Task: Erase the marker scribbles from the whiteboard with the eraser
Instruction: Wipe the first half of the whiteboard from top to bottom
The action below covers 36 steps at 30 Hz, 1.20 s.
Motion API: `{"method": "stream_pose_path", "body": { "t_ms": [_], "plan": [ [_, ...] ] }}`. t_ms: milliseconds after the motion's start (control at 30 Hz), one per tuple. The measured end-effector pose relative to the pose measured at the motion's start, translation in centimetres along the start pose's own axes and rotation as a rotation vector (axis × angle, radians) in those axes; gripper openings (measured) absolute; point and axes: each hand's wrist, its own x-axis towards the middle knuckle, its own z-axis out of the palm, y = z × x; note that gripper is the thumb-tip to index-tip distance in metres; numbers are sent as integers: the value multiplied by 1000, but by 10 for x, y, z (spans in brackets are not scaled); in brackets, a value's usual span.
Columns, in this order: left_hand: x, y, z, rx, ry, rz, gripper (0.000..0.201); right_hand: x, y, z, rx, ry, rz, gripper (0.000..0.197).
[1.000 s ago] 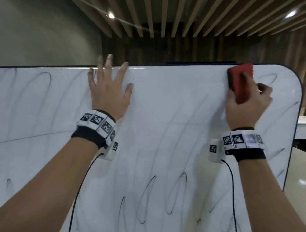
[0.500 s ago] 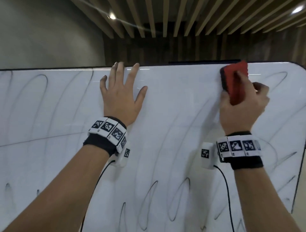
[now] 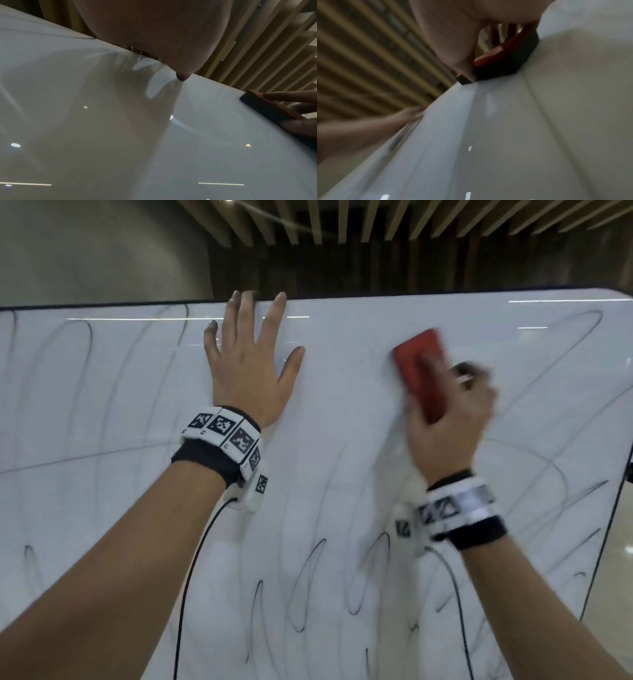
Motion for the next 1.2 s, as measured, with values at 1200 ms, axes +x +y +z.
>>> {"method": "stream_pose_path", "body": {
  "t_ms": [1200],
  "plan": [
    [7, 6, -2, 14, 48, -16, 61, -63, 47, -20, -207, -238, -495, 42]
  ]
}}
